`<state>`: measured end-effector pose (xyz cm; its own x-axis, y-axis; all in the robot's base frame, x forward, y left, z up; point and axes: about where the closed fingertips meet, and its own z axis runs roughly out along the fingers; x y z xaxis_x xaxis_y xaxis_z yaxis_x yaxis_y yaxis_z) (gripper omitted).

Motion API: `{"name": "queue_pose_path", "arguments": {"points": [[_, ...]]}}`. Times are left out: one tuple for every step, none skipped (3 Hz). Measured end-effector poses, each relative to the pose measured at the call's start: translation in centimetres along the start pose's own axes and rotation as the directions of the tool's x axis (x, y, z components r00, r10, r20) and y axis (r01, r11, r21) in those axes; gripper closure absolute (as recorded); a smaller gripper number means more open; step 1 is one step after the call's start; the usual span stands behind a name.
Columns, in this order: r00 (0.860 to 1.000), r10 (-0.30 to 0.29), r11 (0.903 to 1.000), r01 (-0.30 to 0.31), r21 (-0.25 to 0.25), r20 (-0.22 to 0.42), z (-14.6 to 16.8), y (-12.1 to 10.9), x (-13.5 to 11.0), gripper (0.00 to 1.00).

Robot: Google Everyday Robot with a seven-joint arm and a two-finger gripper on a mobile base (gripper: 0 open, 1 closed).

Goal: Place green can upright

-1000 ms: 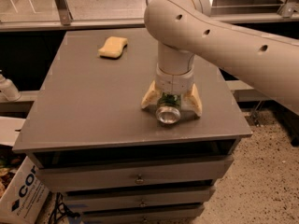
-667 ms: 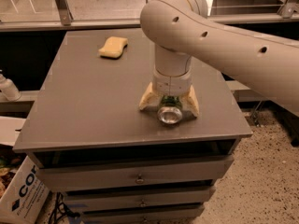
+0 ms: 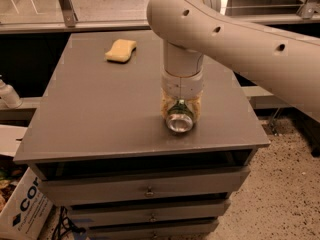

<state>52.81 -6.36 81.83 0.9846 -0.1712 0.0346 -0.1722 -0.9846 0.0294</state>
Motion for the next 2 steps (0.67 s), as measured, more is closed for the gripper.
{"name": "queue_pose_path", "arguments": {"points": [[1.0,-0.001,1.0,0.001,0.0,-0.001,0.0,0.0,0.0,1.0],[0.995,-0.095,0.9953,0.096,0.014,-0.033,-1.2,-2.0,-1.6,1.0]]}}
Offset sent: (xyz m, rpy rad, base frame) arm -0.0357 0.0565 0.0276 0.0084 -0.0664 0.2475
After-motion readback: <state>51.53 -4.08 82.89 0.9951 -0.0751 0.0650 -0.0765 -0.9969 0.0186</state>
